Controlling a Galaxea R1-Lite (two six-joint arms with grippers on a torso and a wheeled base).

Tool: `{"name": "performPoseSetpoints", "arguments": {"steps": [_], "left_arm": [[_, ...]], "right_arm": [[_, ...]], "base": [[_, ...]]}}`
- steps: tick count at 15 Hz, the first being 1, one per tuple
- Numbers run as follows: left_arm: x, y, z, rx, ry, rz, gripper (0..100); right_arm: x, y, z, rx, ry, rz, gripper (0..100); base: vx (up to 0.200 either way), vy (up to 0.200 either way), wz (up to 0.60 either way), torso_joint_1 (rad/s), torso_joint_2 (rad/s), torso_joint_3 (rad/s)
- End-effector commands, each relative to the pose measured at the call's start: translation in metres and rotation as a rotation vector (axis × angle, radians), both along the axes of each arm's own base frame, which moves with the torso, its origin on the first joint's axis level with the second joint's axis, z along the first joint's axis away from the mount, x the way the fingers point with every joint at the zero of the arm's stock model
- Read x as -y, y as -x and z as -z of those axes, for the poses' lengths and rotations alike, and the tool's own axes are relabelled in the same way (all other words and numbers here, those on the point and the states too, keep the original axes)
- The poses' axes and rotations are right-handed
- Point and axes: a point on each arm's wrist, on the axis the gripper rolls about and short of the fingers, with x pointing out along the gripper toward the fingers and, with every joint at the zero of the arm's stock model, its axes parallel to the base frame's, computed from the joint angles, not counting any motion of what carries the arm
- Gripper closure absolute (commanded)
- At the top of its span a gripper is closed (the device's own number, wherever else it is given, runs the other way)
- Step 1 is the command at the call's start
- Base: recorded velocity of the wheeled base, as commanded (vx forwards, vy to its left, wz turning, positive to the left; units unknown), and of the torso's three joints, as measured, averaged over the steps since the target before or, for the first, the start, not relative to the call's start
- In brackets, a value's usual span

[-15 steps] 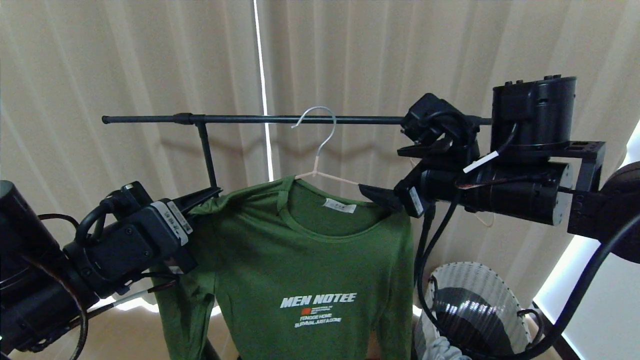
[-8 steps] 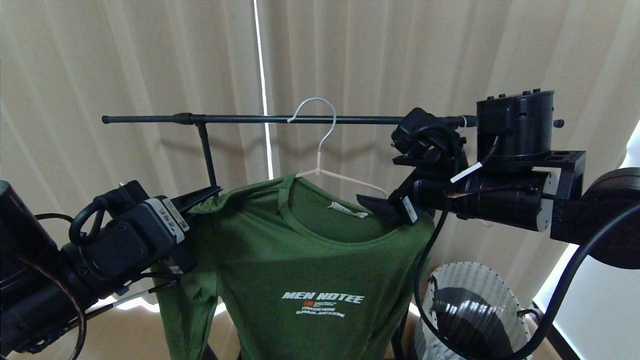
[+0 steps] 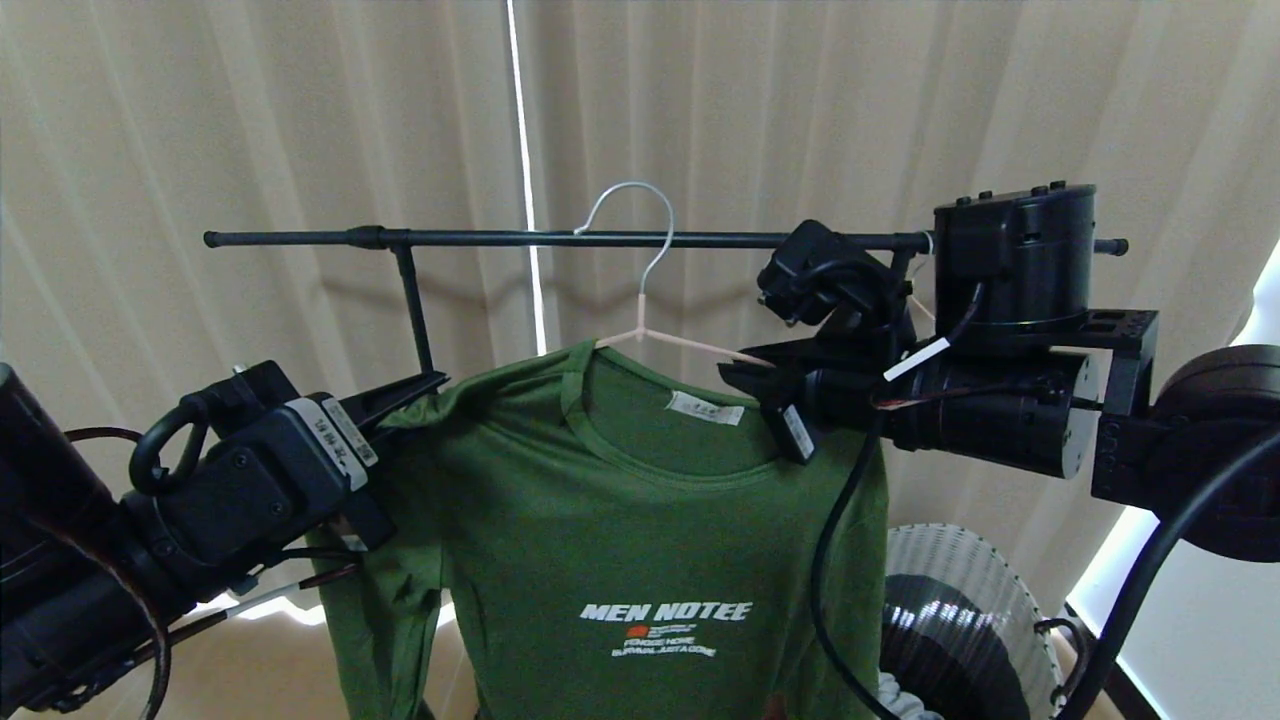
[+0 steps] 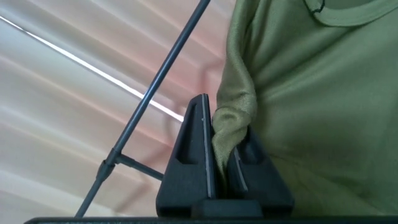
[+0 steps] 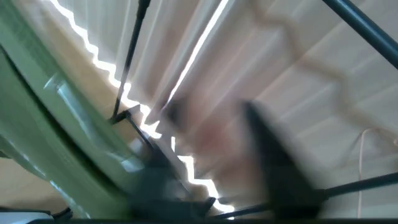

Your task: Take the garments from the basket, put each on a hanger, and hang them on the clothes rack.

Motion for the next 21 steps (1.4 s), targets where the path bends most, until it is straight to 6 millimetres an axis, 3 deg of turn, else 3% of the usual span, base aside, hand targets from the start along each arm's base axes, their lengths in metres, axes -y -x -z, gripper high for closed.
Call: {"name": "performPoseSetpoints", "arguments": {"steps": [1, 5, 9, 10, 13, 18, 21], "left_arm": [[-0.001, 0.001, 0.000, 0.003, 0.001, -0.001, 100], [-0.001, 0.002, 0.000, 0.002, 0.002, -0.002, 100], [0.006, 0.006, -0.001, -0.096, 0.133, 0.047, 100], [0.007, 0.007, -0.001, -0.117, 0.154, 0.054, 0], [0.010, 0.008, 0.000, -0.173, 0.186, 0.068, 0], [0.005, 0.021, 0.003, -0.361, 0.432, 0.088, 0], [0.003, 0.020, 0.014, -0.482, 0.492, 0.057, 0]], "right_arm": [[-0.001, 0.001, -0.001, 0.004, -0.002, -0.004, 100], [0.001, 0.003, -0.002, 0.006, -0.006, -0.002, 100], [0.013, 0.019, -0.007, 0.015, -0.013, -0.002, 100], [0.015, 0.022, -0.009, 0.019, -0.016, -0.002, 100], [0.021, 0.024, -0.011, 0.023, -0.020, 0.007, 100], [0.061, 0.024, -0.016, 0.036, -0.031, 0.123, 100], [0.074, 0.032, -0.024, 0.087, -0.072, 0.148, 100]], "base": [[0.000, 0.000, 0.00, 0.000, 0.00, 0.000], [0.000, 0.000, 0.00, 0.000, 0.00, 0.000], [0.000, 0.000, 0.00, 0.000, 0.00, 0.000], [0.000, 0.000, 0.00, 0.000, 0.00, 0.000], [0.000, 0.000, 0.00, 0.000, 0.00, 0.000], [0.000, 0.000, 0.00, 0.000, 0.00, 0.000], [0.000, 0.000, 0.00, 0.000, 0.00, 0.000]]}}
